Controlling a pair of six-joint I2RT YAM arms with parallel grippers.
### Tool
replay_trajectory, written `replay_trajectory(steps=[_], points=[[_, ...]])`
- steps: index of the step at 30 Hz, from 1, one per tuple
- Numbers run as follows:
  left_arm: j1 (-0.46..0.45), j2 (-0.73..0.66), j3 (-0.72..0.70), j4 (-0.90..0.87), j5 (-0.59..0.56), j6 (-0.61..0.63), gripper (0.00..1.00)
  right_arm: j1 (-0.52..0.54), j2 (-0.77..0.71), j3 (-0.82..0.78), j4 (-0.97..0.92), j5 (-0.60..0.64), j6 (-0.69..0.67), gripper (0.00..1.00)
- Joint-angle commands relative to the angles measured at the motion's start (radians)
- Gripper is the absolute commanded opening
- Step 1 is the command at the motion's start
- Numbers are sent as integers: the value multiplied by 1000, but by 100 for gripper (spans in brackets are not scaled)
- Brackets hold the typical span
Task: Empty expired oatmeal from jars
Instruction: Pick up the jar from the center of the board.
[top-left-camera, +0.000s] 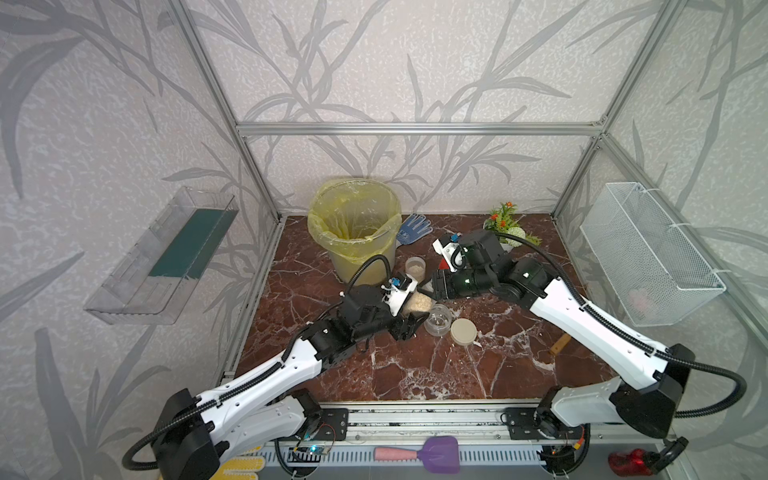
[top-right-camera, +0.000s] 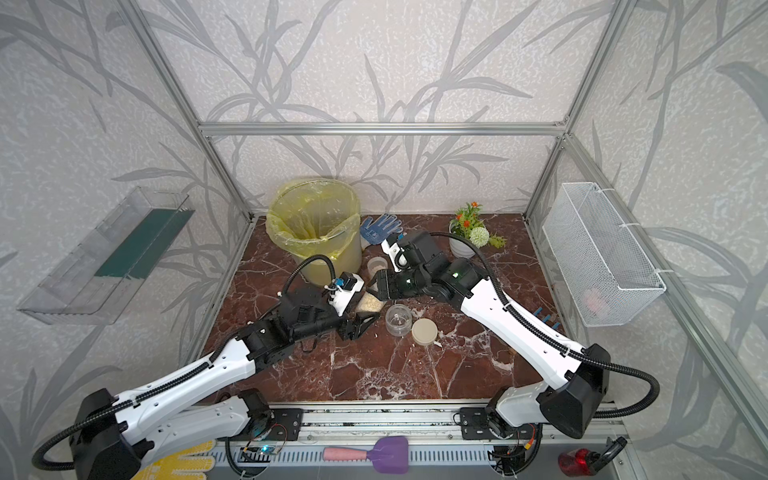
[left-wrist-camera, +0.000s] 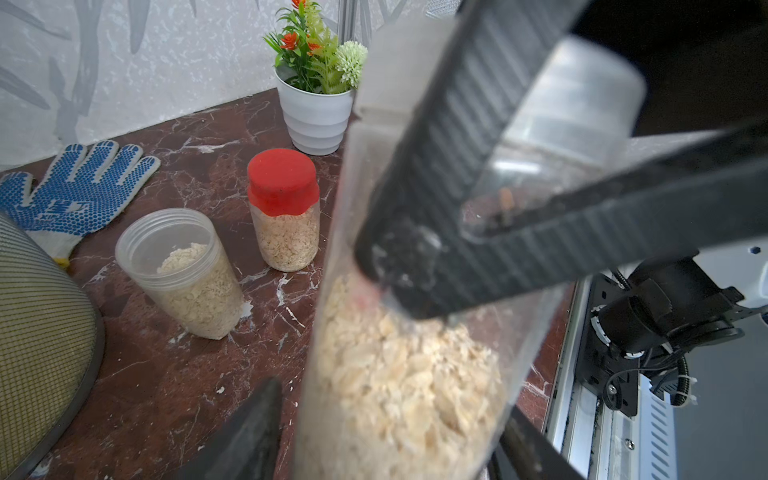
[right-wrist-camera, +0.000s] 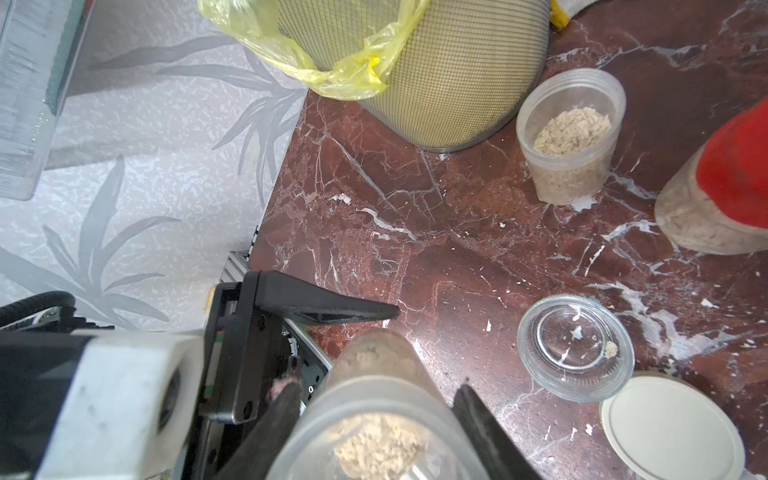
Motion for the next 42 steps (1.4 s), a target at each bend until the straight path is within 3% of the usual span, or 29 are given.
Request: replay_trajectory(steps=[1,6,12,14,17,19,21,25,31,35,42], points=[[-5,13,34,34,14,31,63,-2,-30,2,38,-48,22,23],[-6,18,40,43,16,35,48,-2,-27,0,40,-77,21,23],[-6,35,61,26,14,59,18,-2,-40,-10,50,-83,32,26],[-6,42,72,24,3,69,11,-2,-45,-18,53,-82,39,36],[-6,42,78,27,-10,88,4,-2,-55,-18,36,-65,41,68],[-5,40,83,21,-23,110,1,-6,-76,-27,25,-44,41,76],[-6,36,95,8,-42,134,0,-12,-105,-42,17,-8,76,85],[-6,31,127,-32,-84,202,0,-60,-185,-73,-11,27,113,87],[-23,34,169,-79,-206,332,0,-267,-275,-58,-157,-131,187,82],[-70,51,204,-97,-326,438,0,-401,-235,14,-270,-307,190,80],[-150,143,280,-146,-454,564,0,-401,-80,205,-385,-382,177,82]])
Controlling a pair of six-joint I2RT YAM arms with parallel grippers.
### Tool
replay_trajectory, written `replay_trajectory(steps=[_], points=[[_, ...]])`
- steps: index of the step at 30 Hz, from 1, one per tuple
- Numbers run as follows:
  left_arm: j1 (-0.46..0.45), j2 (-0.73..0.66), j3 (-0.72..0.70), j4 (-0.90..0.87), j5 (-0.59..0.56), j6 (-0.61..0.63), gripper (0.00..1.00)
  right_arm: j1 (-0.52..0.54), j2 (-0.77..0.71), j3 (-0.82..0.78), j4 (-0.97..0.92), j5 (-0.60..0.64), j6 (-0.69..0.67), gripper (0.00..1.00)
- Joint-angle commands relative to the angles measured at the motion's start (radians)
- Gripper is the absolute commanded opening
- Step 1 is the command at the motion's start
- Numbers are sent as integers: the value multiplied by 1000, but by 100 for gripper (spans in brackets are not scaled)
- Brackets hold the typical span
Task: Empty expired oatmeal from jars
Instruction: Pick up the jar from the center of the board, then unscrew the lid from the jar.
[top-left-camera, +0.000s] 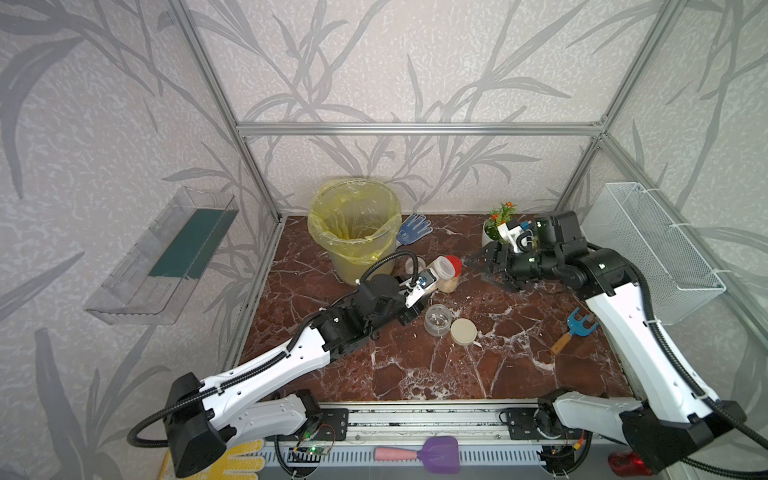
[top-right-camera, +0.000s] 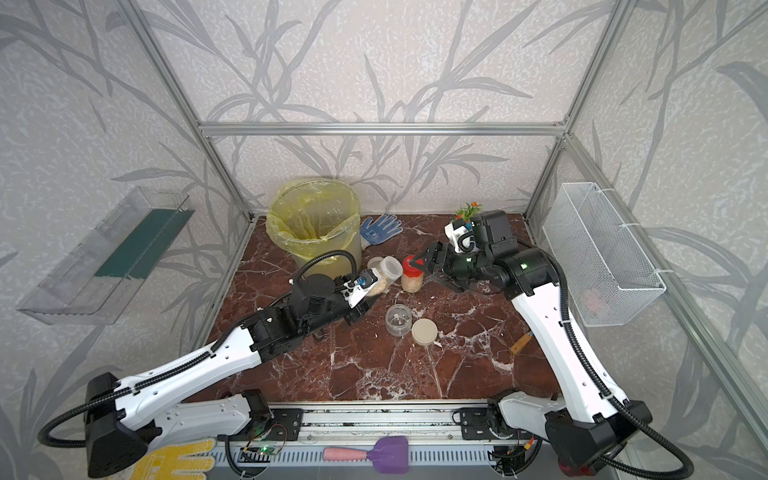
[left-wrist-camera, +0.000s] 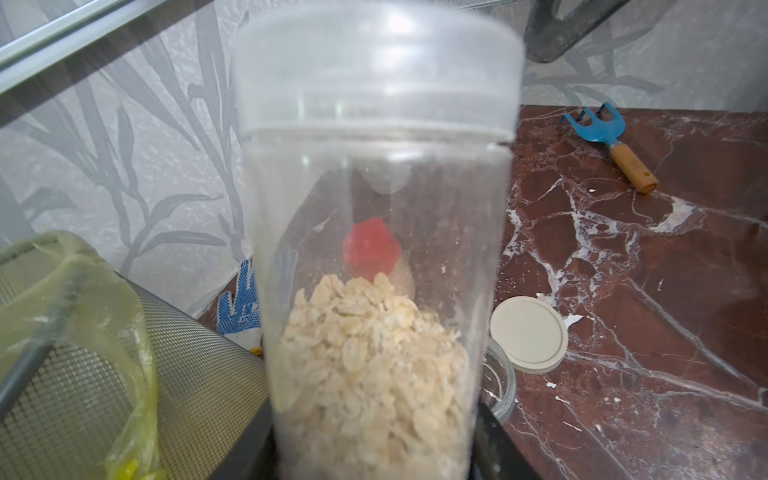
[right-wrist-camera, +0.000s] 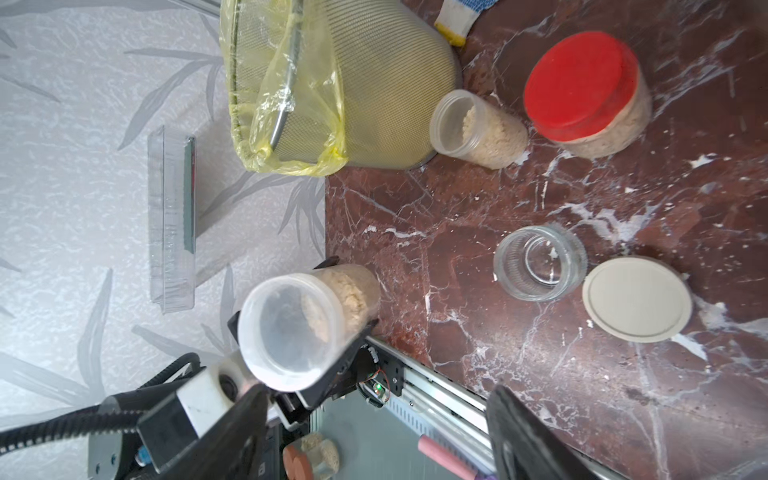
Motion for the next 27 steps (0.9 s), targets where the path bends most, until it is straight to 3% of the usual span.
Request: replay_trajectory(steps=[1,14,27], points=[[-27,35,46,-26,-93,111,0,8,51,86,-93,-78,-7,82],[-54,66,75,-16,-109,132,0,111,174,240,-239,72,-117,83],[-66,62,75,-12,-101,129,0,131,193,204,-194,20,-118,77]])
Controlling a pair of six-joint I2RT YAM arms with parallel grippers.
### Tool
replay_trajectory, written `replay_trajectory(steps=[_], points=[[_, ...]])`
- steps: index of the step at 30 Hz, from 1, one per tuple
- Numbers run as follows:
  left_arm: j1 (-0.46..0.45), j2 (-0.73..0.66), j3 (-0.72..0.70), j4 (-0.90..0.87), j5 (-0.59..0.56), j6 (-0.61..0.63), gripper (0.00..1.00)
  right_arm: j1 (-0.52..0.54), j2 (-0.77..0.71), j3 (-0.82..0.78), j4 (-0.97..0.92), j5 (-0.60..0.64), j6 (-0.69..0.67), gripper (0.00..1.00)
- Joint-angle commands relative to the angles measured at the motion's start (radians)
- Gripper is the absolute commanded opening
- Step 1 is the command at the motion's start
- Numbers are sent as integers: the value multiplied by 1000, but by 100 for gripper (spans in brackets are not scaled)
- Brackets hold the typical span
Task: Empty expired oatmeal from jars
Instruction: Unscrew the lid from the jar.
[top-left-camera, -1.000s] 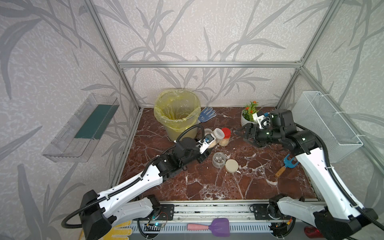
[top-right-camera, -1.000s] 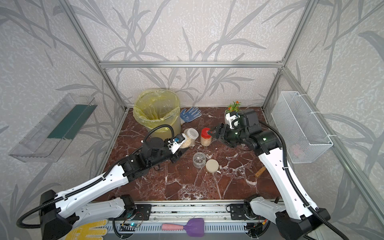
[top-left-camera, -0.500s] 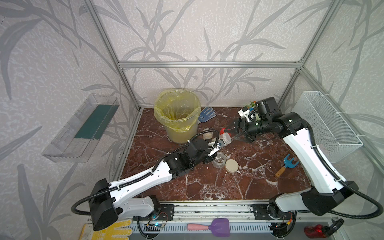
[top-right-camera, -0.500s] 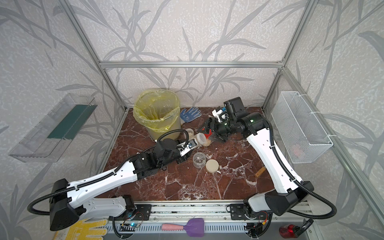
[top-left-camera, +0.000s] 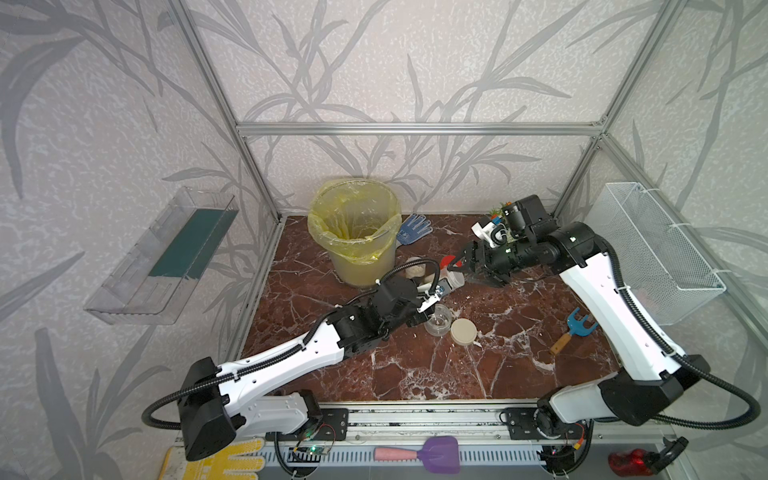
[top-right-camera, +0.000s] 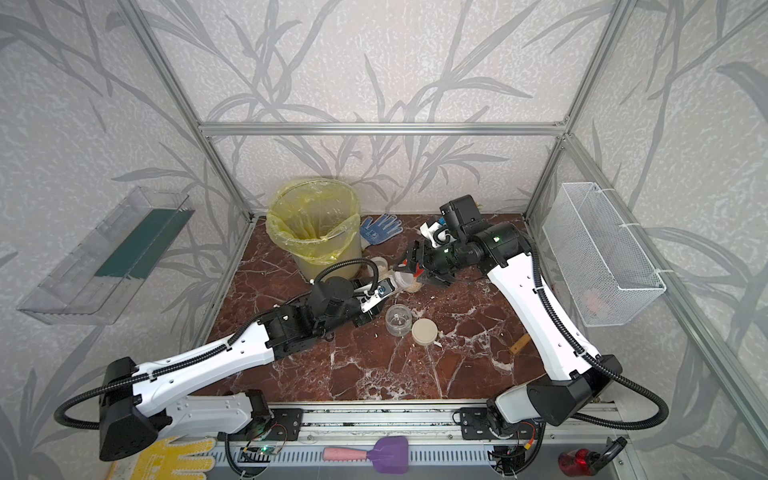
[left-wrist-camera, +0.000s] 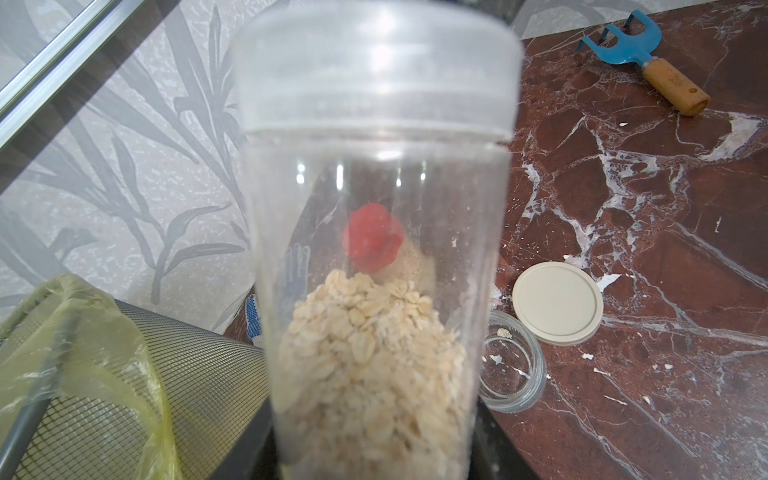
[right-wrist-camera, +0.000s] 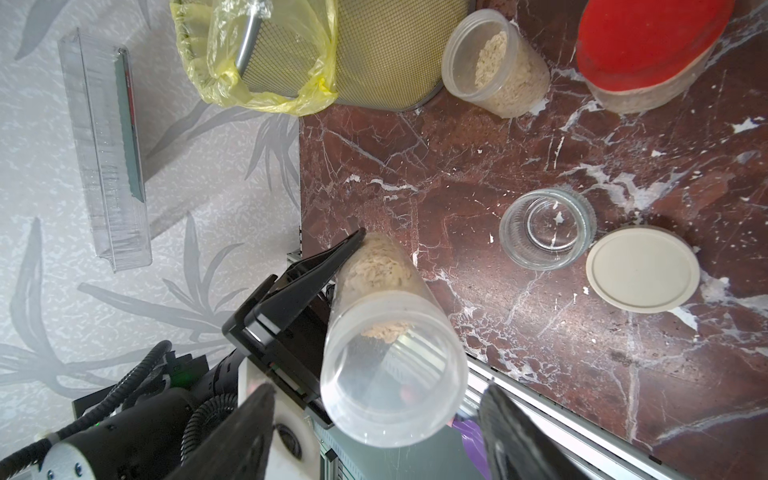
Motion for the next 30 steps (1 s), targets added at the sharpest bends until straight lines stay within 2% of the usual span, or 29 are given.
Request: replay_trajectory(steps=[1,10,14,15,18,21,25,28,30], points=[[-5,-12,33,28,-2,22,0,8,12,-6,-4,-17,-27,77],[-6,-19,28,33,4,16,0,12,10,-33,24,-33,-29,69],[-8,-23,25,38,12,16,0,13,12,-26,25,-46,-33,58],[-8,-25,24,41,16,16,0,12,10,-26,27,-49,-63,53],[-7,-33,19,40,56,7,0,15,15,-18,30,-106,-138,29],[2,-49,20,19,158,-66,0,23,27,4,-11,-165,-351,13],[25,-74,-17,69,336,-149,0,29,-12,-39,24,-228,-559,12],[29,-74,-35,109,391,-186,0,31,-50,-125,129,-267,-582,11],[30,-69,-32,110,416,-197,0,37,-48,-134,136,-298,-633,11]])
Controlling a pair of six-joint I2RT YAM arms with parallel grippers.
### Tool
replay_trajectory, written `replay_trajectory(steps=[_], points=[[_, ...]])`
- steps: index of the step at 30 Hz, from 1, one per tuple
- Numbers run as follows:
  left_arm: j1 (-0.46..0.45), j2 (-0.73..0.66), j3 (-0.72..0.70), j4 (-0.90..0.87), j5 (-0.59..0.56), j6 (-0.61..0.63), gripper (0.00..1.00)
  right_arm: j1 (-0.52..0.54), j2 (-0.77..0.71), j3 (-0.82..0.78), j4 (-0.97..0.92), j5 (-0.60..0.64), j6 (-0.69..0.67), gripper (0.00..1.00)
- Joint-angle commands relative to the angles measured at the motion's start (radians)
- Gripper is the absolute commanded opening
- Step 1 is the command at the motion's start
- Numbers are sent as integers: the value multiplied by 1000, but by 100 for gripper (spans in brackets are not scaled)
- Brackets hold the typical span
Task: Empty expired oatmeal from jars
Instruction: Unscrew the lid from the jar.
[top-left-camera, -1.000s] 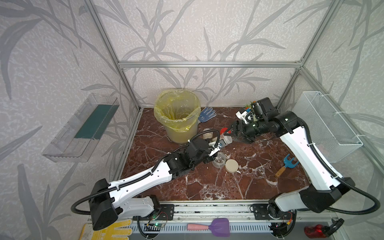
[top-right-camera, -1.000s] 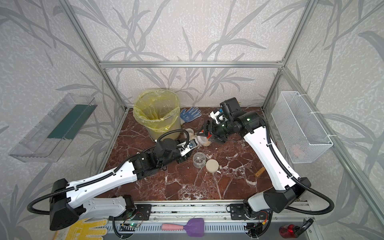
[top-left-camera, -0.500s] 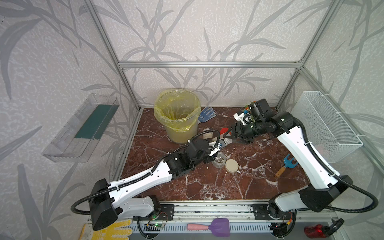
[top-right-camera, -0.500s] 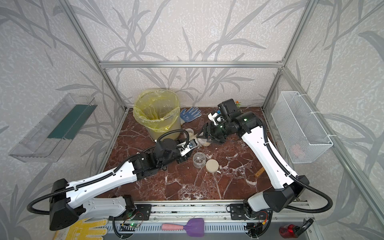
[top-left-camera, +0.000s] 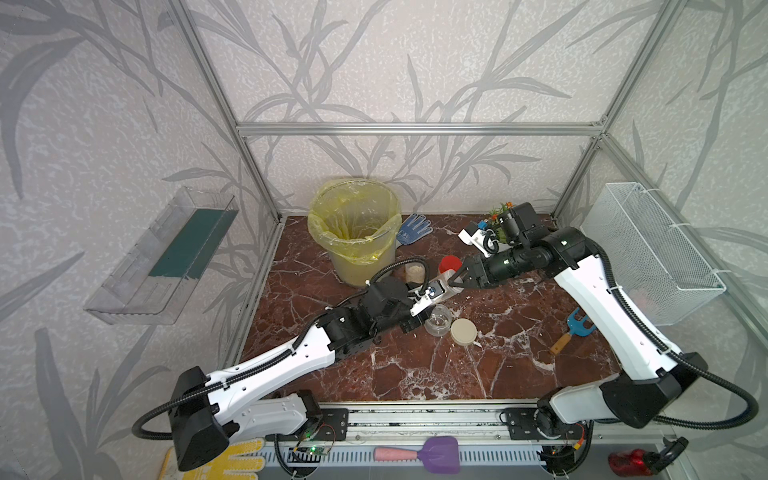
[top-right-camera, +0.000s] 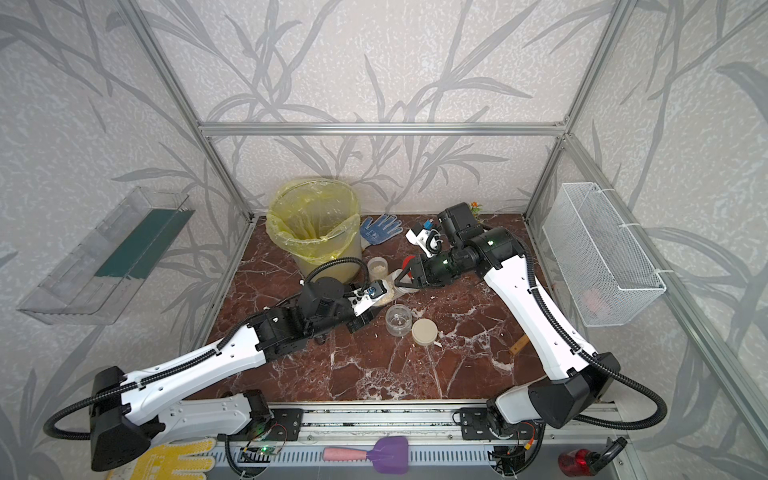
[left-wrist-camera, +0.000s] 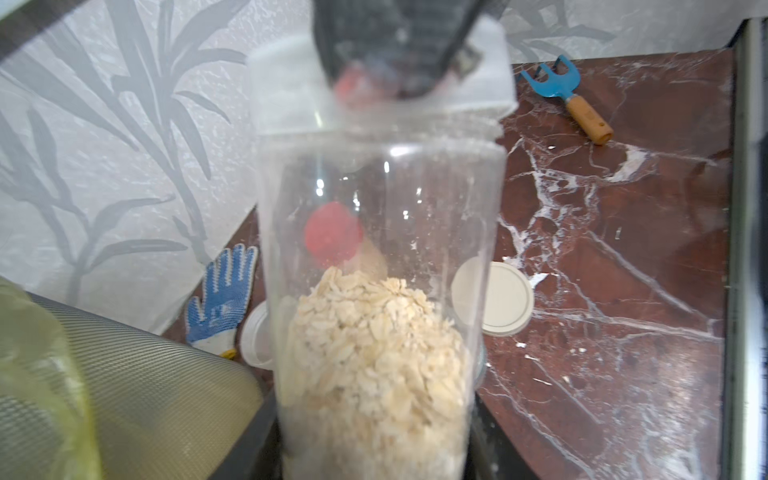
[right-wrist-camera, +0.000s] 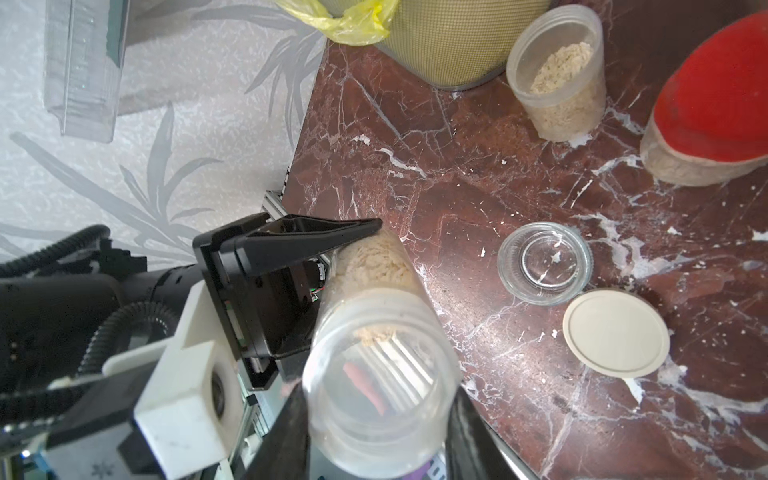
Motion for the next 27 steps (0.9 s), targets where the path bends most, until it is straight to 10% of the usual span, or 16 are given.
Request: replay_trajectory(steps=[1,27], points=[[-10,-8,8,152,222,-82,0,39,-23,-23,107,-210,-224,11],[5,-112,-67,181,432,-148,0,52,31,45,-31,-332,-1145,12]])
